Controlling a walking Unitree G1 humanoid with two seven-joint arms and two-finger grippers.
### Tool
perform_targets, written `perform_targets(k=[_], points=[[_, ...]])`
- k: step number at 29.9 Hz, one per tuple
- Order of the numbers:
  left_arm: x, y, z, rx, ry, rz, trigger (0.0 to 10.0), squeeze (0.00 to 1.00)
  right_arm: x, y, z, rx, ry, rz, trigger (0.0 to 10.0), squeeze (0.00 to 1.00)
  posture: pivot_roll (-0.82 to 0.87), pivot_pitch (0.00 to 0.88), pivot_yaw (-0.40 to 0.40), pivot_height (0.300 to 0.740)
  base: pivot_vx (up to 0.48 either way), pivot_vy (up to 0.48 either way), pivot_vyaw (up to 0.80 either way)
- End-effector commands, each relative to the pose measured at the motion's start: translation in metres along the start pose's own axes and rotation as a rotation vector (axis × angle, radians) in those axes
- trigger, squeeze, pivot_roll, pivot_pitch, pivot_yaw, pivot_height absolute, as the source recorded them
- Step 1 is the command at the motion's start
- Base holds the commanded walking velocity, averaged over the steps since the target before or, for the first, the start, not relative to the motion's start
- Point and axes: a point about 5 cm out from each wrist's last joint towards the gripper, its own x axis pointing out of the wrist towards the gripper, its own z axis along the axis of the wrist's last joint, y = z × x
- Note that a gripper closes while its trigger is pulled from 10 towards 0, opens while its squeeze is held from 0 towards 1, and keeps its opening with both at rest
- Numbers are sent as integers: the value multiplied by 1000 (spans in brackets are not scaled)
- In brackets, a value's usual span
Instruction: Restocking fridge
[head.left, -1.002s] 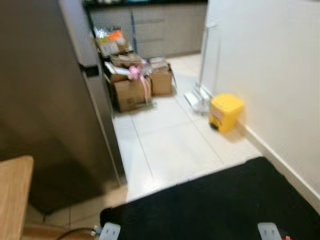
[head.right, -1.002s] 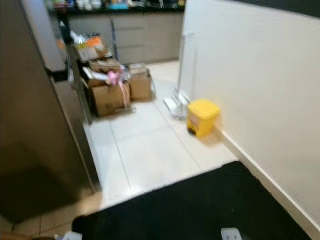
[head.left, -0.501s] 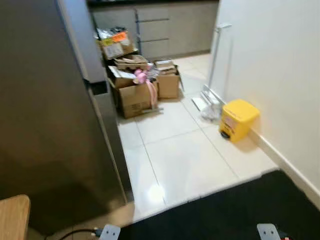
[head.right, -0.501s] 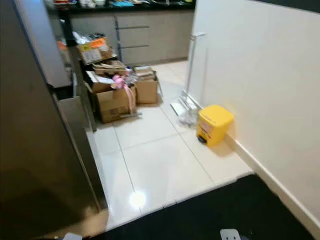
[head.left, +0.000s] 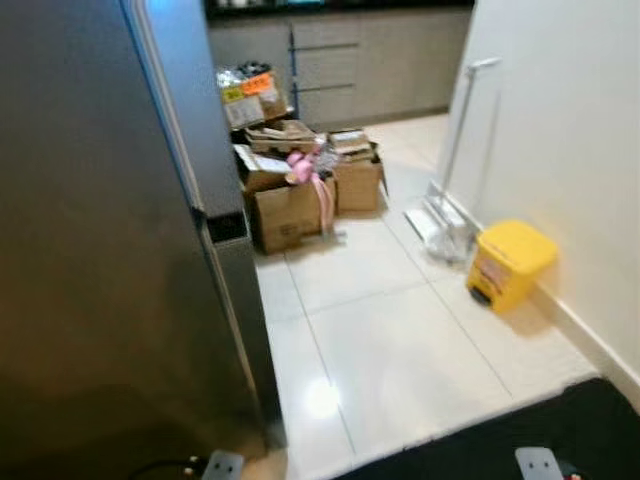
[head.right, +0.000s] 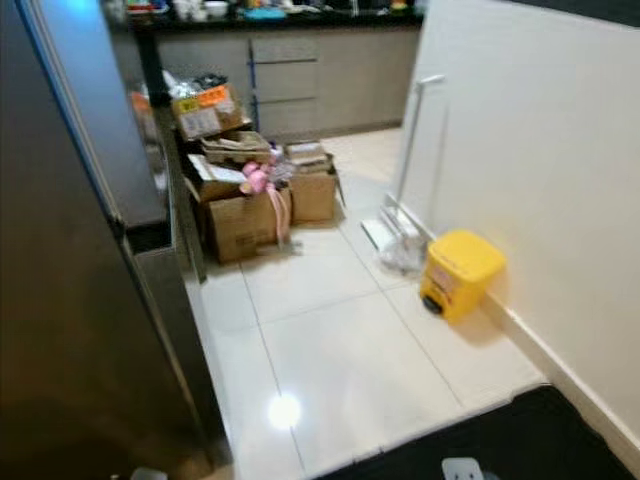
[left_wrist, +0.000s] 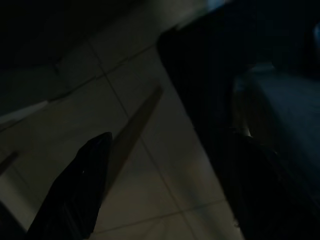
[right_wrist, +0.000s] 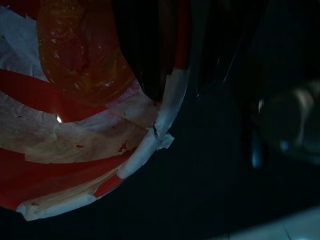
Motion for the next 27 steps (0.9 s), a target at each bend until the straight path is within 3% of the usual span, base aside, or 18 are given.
perform_targets(k=[1,14,27], points=[[0,0,-5,-13,14,4,10000,0,0,2,-2,5,1,1,10000,0,-60,0,-22,740,0,0,0],[0,-1,-6,-37,10,-21,10000,0,0,4,-2,4,-5,24,10000,0,-62,0,-23,740,0,0,0],[0,-3,-5,-38,13,-34,10000,0,0,9,-4,4,0,86,10000,0,-63,0,-22,740,0,-426,62]])
